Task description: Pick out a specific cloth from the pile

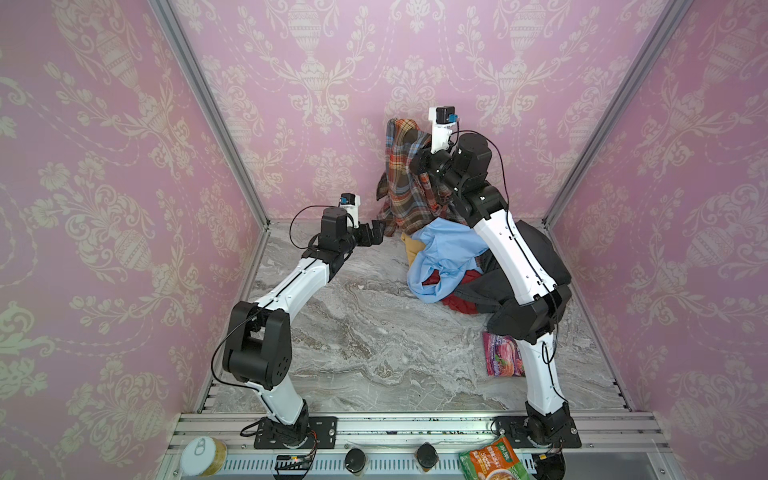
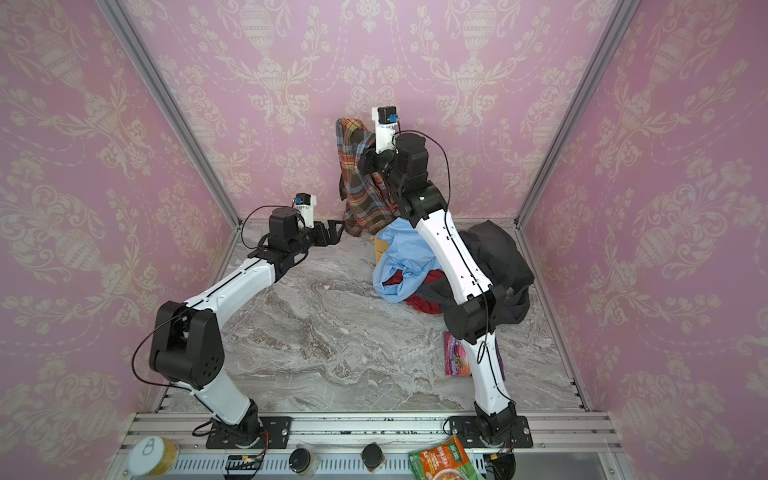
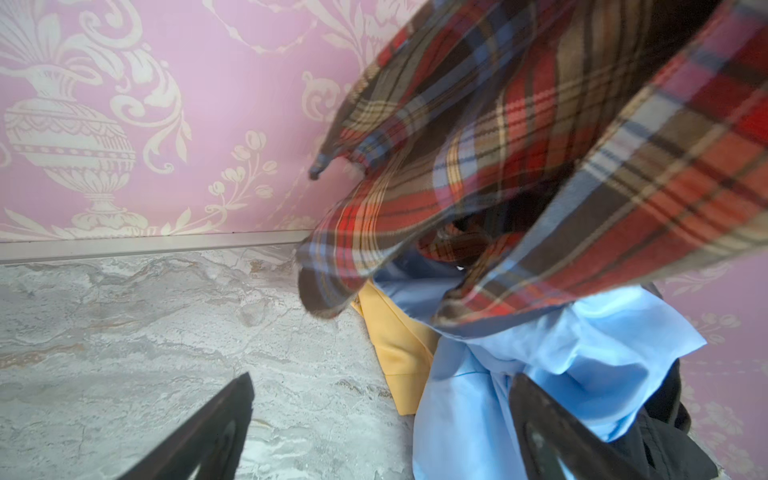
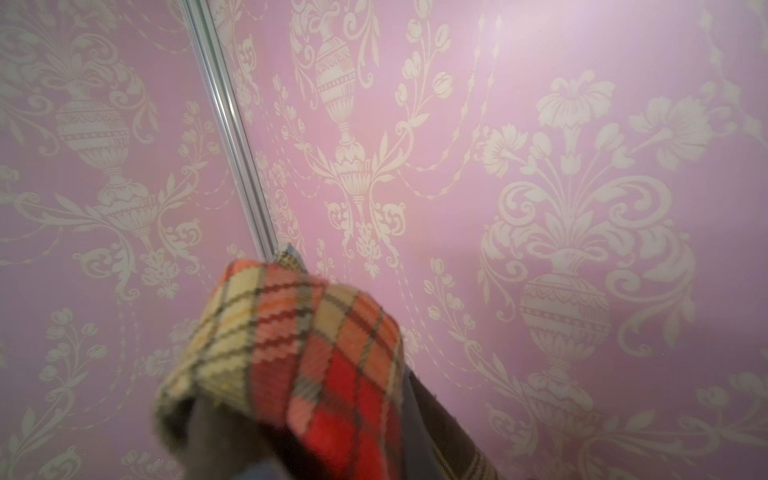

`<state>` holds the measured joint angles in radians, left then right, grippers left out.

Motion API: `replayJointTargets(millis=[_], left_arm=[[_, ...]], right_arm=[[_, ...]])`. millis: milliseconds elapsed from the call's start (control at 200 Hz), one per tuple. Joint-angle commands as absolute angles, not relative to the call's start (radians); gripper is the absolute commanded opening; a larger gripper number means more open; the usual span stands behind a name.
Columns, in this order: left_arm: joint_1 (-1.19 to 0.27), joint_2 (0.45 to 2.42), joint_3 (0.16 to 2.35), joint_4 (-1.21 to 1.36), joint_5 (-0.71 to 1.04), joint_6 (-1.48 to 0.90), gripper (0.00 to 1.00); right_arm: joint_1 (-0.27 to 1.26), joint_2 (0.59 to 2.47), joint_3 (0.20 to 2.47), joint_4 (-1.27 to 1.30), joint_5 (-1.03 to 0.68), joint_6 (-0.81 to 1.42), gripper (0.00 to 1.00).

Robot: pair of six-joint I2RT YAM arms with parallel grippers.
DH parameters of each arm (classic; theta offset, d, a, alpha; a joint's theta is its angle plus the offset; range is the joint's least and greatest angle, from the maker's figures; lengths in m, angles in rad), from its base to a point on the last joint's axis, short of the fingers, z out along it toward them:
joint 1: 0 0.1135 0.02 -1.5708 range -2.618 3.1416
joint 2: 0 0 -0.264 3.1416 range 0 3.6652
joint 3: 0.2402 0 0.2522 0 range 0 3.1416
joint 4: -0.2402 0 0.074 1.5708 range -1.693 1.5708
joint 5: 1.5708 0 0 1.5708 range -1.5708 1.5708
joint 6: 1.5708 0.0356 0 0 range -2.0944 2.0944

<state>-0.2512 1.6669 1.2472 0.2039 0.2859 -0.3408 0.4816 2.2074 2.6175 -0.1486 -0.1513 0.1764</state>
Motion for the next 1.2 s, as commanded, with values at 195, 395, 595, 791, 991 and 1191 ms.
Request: replayJointTargets(millis=[195, 395, 595, 791, 991, 1191], left_arm=[[-0.289, 1.648, 1.060, 0.714, 0.378, -0.456, 0.99], [-0.347, 1.764, 1.165, 0.805, 0.358, -0.471, 0.99], [-0.401, 1.885, 1.310, 0.870, 0.371, -0.494, 0.99], [-0.464, 2.013, 1.507, 0.795, 0.306, -0.461, 0.99], [-0.492, 2.169, 1.702, 0.784, 0.218, -0.476, 0.99], [-0.492, 2.262, 1.829, 0.805, 0.196, -0.516, 0.25]], right_arm=[[0.521, 2.175, 2.630, -0.147, -0.109, 0.164, 0.00], [0.529, 2.159, 2.613, -0.172, -0.080, 0.160, 0.00], [0.531, 2.150, 2.592, -0.182, -0.075, 0.183, 0.00], [0.531, 2.138, 2.585, -0.207, -0.075, 0.240, 0.00], [0.531, 2.078, 2.522, -0.217, -0.066, 0.312, 0.00], [0.508, 1.980, 2.394, -0.216, -0.030, 0.345, 0.00]])
